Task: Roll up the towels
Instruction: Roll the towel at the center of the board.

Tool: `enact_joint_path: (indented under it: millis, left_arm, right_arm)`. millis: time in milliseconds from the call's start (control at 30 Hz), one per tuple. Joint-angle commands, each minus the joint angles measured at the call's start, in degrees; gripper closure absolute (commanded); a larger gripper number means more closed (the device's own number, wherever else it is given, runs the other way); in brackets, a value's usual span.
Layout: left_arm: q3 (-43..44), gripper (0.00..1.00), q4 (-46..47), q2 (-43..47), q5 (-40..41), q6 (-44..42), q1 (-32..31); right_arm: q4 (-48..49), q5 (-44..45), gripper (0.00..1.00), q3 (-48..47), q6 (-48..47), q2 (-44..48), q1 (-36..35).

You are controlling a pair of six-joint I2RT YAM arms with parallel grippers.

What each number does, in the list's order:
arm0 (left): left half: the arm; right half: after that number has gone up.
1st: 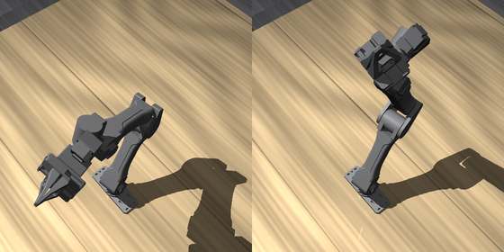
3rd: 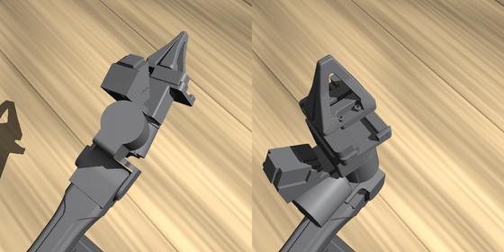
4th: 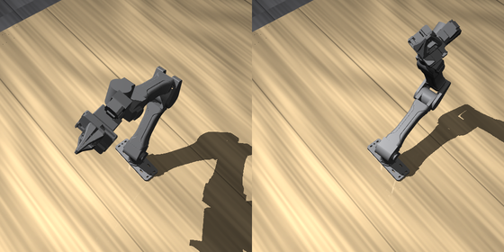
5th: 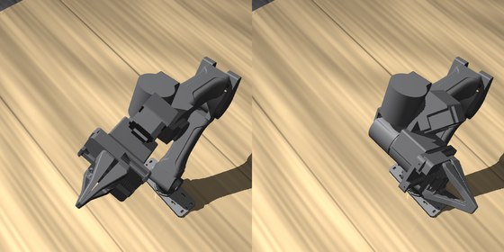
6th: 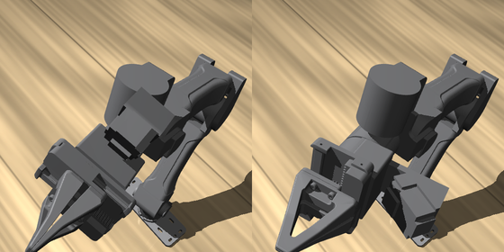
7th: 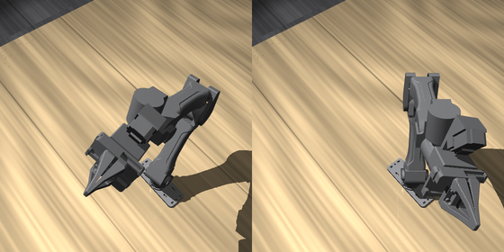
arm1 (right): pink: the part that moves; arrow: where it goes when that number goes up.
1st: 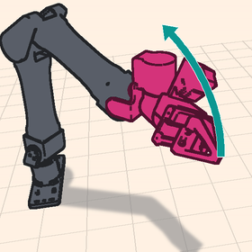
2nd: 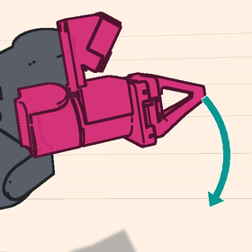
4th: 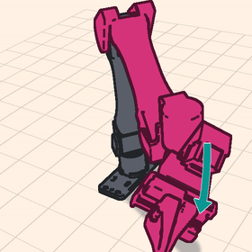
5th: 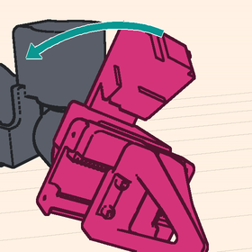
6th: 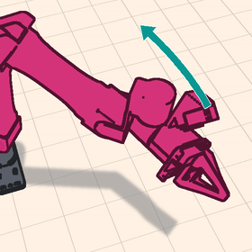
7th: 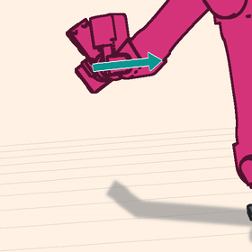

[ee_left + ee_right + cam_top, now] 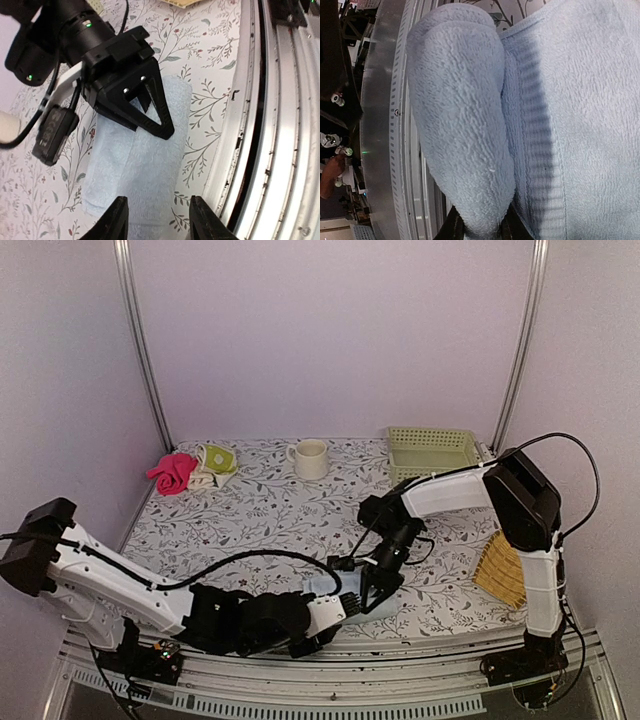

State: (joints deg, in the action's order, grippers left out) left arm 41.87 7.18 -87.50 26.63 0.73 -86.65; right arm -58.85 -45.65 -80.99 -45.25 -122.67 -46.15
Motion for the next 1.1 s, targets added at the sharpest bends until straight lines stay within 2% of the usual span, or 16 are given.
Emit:
enact_joint_path:
  millis: [0,133,267,467,533,600,700,733,800,933,1067]
  left_arm:
    - [7.7,0.55,-3.9,-10.2,9.9,-10.2,-1.8]
    - [11.8,0.52,-6.0,-16.8,9.9,-15.2,-0.9]
    - [15.0,0.53,-9.5,-22.0,13.0,-15.3,0.7]
    - [16.4,0.58,-9.9,-24.0,13.1,-14.3,1.3]
    - [17.0,0.63,-11.4,-24.6,13.7,-13.7,2.0]
    - [17.2,0.70,-12.6,-24.6,13.6,-12.9,3.1]
    - [17.2,0.80,-14.9,-22.6,7.8,-10.3,5.2]
    - [17.4,0.82,-16.1,-21.7,4.4,-9.2,6.4]
    - [18.5,0.85,-18.8,-20.5,-1.9,-6.8,8.9]
    - [21.4,0.88,-22.9,-20.2,-15.3,-4.2,13.3]
    - [26.2,0.88,-28.5,-23.3,-28.3,-1.9,17.6]
  right_arm:
    - [-3.5,6.0,0.93,1.1,1.5,-6.0,-0.8]
    - [-4.0,6.4,0.93,1.1,1.8,-5.7,-0.8]
    - [-4.3,6.5,0.91,1.2,1.9,-5.5,-0.8]
    - [-4.7,4.5,0.89,0.3,1.8,-3.8,-0.8]
    - [-5.6,3.9,0.84,-0.2,1.3,-2.2,-0.7]
    - [-7.4,2.9,0.71,-0.5,-0.1,0.1,-0.2]
    - [-10.3,2.2,0.59,-1.9,-1.6,5.4,1.8]
    - [-11.4,1.5,0.52,-2.9,-1.7,7.2,3.5]
    - [-13.3,-0.9,0.44,-5.2,-2.2,11.8,6.6]
    - [-11.6,-0.7,0.43,-6.7,-0.4,19.6,9.8]
    - [-3.3,2.7,0.43,-2.8,4.7,27.9,9.9]
